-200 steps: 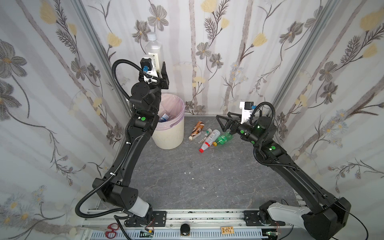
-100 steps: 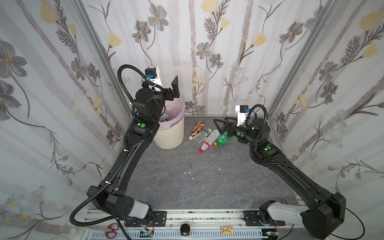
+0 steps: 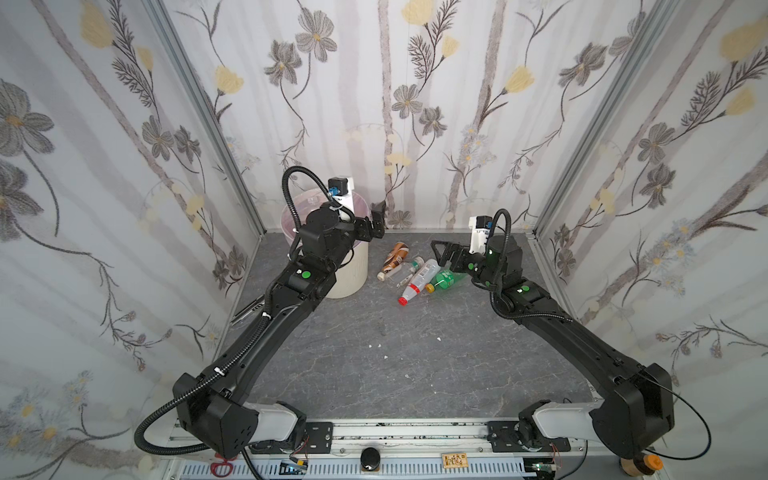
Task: Throw the plastic bottles in the bin
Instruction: 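Release the matcha bottle into the bin while the right gripper moves toward the pile, then lower the left gripper to the pile while the right gripper grasps the green soda bottle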
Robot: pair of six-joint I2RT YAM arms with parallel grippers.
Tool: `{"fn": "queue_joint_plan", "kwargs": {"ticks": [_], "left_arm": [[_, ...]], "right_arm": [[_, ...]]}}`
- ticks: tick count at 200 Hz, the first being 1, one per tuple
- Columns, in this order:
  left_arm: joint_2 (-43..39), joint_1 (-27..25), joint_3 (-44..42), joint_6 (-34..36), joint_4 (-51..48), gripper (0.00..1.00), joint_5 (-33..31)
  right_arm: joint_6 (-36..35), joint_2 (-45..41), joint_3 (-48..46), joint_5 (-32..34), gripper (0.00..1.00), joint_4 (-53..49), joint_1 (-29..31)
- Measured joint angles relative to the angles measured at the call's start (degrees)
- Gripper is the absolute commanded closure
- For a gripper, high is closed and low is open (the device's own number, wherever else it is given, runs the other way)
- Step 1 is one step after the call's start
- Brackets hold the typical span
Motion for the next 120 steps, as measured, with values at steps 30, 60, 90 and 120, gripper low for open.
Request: {"fn": "queue_joint_plan", "kwargs": {"ticks": [30,60,90,120], "left_arm": [[-1.4,-3.4,-5.2,-2.0,-0.3,0.00,0.4],[-2.1,-6.1,-10.1,-3.7,-1.0,0.00,0.6],[-2.0,-8.1,-13.5,-5.2,-1.2,0.00,0.6],[0.3,-10.7,-14.5,-6.1,-1.1,0.00,0.6]], "right_arm": [[1.6,4.2,0.0,2.2,0.00,-1.3,-2.2],[3.5,9.8,0.7,3.4,0.00,-3.2,-4.9],[6.4,15.3,1.7,4.5,0.00,-4.7,-8.3],[9.3,20.6,2.1,4.1,0.00,-4.7,-10.4]]}}
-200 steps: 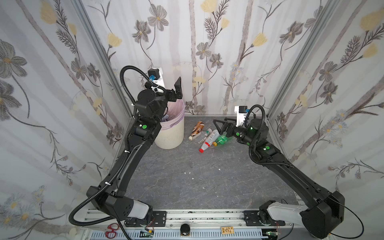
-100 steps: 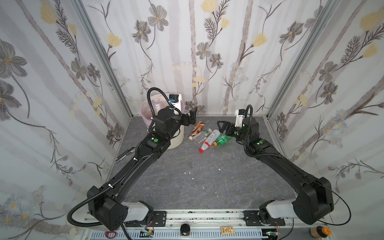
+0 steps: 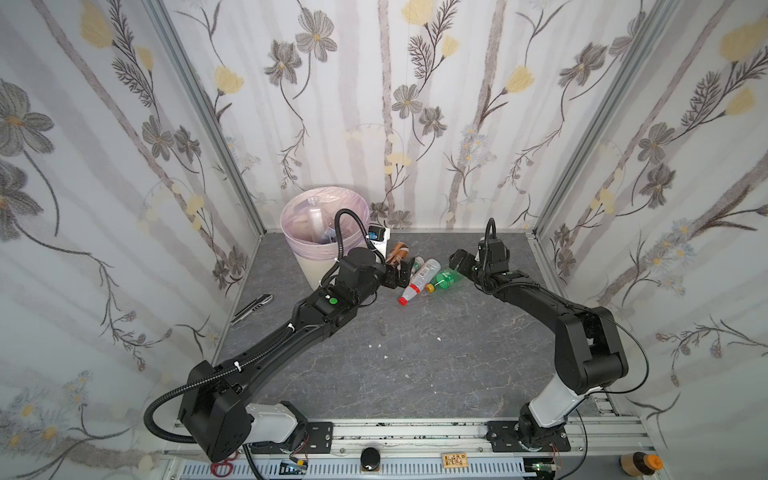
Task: Throw the plastic bottles in the bin
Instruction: 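Lower the left gripper to the pile while the right gripper grasps the green soda bottle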
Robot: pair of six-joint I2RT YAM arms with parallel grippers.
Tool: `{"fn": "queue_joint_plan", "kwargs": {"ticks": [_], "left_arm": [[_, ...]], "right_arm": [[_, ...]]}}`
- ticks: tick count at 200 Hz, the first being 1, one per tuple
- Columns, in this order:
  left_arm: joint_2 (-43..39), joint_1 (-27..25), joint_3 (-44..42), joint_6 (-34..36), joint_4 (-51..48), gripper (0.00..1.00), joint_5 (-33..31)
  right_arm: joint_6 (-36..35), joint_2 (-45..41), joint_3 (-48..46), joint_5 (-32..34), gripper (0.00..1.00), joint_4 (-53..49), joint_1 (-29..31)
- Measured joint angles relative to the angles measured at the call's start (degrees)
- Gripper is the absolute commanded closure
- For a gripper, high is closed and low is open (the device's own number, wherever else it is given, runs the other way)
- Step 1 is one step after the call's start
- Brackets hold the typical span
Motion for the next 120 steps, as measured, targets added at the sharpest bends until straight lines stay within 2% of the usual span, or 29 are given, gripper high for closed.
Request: {"fn": "queue_joint_plan", "kwargs": {"ticks": [52,120], "left_arm": [[5.6,-4.7,0.2,-0.3,0.0,0.00,0.5],[8.8,-5.4,2.0,-0.5,0.0,0.00,0.4]], "right_arm": [[3.7,6.5,2.2,-0.5,0.00,0.2,-1.3],[6.0,13.2,6.4,-0.3,0.02,0.1,-1.6]]}}
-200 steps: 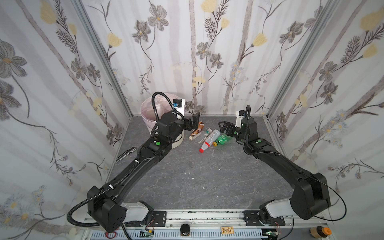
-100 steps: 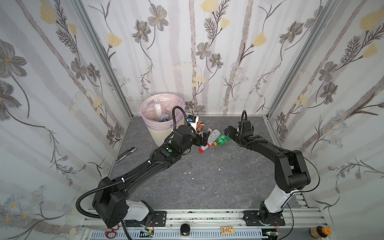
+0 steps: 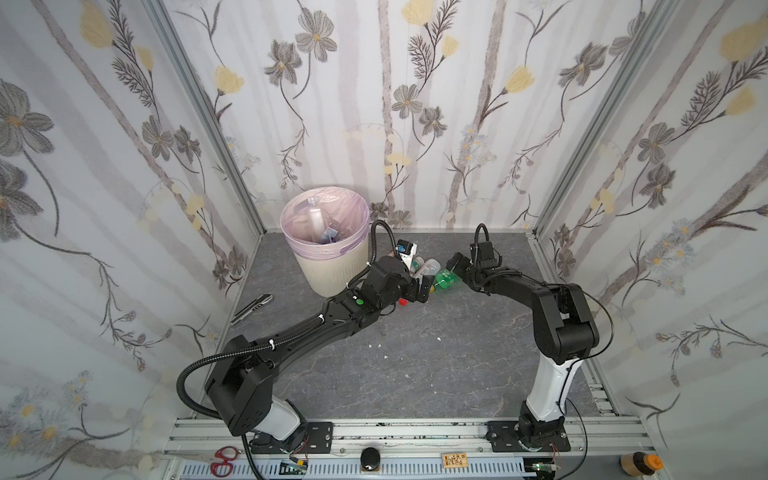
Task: Throw the plastic bottles in the bin
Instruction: 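Lower the left gripper to the pile while the right gripper grasps the green soda bottle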
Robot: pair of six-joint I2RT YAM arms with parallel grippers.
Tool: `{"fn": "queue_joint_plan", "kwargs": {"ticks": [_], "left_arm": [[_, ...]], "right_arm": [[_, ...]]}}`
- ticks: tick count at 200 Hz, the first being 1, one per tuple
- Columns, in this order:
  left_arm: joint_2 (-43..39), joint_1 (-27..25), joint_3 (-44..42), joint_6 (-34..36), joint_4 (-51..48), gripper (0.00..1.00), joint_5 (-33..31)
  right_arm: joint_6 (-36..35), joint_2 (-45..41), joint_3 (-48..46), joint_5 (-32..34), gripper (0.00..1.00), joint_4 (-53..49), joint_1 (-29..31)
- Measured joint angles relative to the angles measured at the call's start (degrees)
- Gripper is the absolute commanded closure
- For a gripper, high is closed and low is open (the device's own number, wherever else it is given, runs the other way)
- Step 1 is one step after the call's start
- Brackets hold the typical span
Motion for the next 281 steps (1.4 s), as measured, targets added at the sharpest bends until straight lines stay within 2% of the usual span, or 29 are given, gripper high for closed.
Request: {"fn": "queue_joint_plan", "kwargs": {"ticks": [83,157,168,180,281], "left_arm": [[3.1,-0.1,0.4,-1.5,0.0,0.00,0.0],[3.1,-0.2,0.3,-1.9,0.2,0.00,0.0],[3.1,-0.2,0.3,-1.9,0.2,0.00,0.0],[3.1,-0.3,0.2,-2.0,0.2,0.00,0.0],[3.9,-1.5,0.0,-2.6,0.3,0.00,0.5]], "right_arm": [[2.2,4.4,2.0,-1.8,0.11,-0.2,0.0],[3.1,5.8,2.5,-2.3,0.33,0.2,0.0],[3.2,5.8,2.4,-2.3,0.40,0.2,-0.1],[3.5,5.8,2.0,-2.3,0.43,0.7,-0.1],[3.4,1.3,-5.8,-5.4,0.47,5.8,-1.5]]}}
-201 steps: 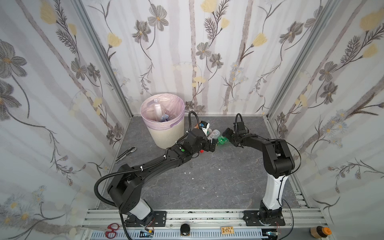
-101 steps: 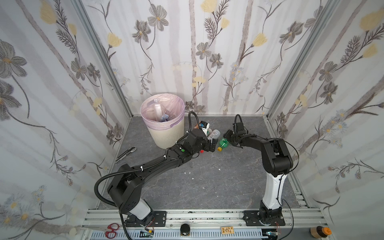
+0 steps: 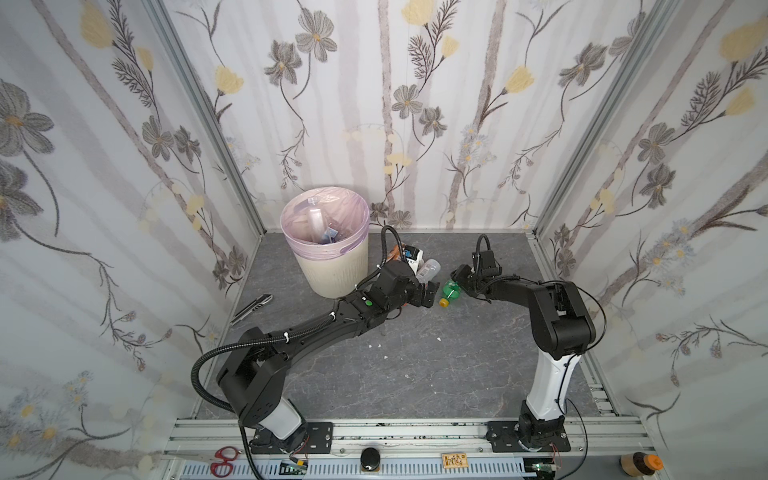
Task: Throw the plastic bottles in the bin
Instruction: 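Lower the left gripper to the pile while the right gripper grasps the green soda bottle, then raise the green bottle with the right gripper toward the left gripper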
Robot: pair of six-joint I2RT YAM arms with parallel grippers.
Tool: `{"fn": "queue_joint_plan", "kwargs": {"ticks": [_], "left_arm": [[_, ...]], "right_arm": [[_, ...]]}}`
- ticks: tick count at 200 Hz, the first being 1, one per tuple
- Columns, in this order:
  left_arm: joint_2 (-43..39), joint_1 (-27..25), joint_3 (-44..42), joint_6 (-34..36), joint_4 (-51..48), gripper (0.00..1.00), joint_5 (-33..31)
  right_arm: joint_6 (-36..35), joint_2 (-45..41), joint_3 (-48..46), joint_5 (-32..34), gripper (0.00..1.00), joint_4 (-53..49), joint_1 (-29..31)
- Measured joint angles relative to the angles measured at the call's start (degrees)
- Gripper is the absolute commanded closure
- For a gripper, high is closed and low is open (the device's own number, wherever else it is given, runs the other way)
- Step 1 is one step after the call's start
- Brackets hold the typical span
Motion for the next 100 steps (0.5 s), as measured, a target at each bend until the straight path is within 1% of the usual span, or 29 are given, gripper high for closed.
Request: {"fn": "queue_joint_plan", "kwargs": {"ticks": [51,74,100], "left_arm": [[2.7,0.0,0.1,-2.8,0.0,0.00,3.0],[4.5,0.1,0.9,-4.2,-0.2,0.00,5.7],[6.8,0.9,3.7,-6.0,-0.3,0.00,9.8]], "right_arm": [[0.0,-5.5,-2.3,-1.4,0.47,0.6,-0.1],[-0.5,-8.8,-2.8,-1.5,0.48,1.8,0.2],[-0.7,-12.9,-3.6,-1.6,0.49,2.5,1.4]]}}
